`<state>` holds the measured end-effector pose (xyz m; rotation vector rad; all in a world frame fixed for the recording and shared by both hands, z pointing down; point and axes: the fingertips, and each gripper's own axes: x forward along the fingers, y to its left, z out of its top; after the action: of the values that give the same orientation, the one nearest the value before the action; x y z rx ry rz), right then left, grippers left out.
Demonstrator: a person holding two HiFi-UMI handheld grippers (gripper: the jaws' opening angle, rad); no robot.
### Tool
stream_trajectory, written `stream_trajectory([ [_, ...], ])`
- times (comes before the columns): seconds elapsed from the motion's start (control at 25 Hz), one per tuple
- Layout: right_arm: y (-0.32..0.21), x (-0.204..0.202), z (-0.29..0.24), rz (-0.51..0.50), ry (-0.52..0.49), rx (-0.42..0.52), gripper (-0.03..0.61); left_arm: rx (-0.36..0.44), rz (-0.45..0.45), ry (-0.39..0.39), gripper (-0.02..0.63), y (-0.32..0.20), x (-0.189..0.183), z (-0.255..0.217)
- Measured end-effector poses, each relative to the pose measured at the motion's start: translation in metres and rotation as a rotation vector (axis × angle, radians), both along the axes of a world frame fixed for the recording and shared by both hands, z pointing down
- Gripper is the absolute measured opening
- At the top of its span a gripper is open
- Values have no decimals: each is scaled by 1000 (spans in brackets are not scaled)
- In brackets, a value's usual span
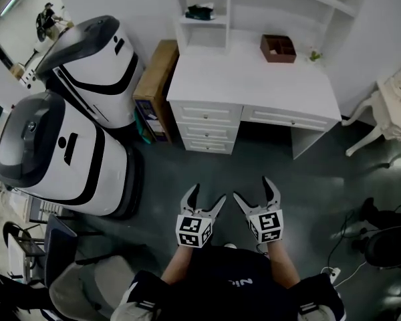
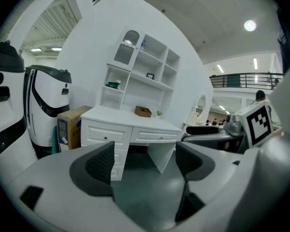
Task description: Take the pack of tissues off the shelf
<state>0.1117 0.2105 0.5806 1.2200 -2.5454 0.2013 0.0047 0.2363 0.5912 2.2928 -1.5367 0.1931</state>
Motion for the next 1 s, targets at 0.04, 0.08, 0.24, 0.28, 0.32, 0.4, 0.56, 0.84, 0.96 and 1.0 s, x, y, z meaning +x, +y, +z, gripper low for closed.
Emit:
stream_trajectory([
  [0.04, -10, -5, 1, 6, 2, -7, 433, 1, 13, -3, 379, -11, -5, 0],
  [0.08, -20, -11, 0, 12, 1, -8, 428, 4, 23, -5, 379, -23, -10, 0],
  [0.24, -52, -39, -7, 35, 1, 10, 423, 12, 62, -16, 379, -62, -35, -5],
  [0.28, -58, -45, -8, 40, 4, 12, 422, 11, 74, -17, 378, -70, -40, -6],
  [0.32, -64, -51, -9, 42, 10, 14, 422, 9, 86, -17, 379, -79, -45, -6],
  [0.4, -77, -61, -9, 46, 23, 16, 417, 3, 108, -16, 379, -94, -53, -4],
  [0.56, -93, -74, -5, 69, 38, 0, 411, -8, 144, -16, 379, -116, -65, -3],
  [0.84, -119, -97, -12, 91, 17, 10, 408, 11, 165, -7, 379, -144, -81, -13],
  [0.96, -123, -99, -12, 94, 14, 0, 408, 11, 155, 4, 379, -150, -85, -14],
  [1.0, -125, -99, -10, 95, 8, -3, 408, 10, 149, 5, 379, -153, -88, -14],
])
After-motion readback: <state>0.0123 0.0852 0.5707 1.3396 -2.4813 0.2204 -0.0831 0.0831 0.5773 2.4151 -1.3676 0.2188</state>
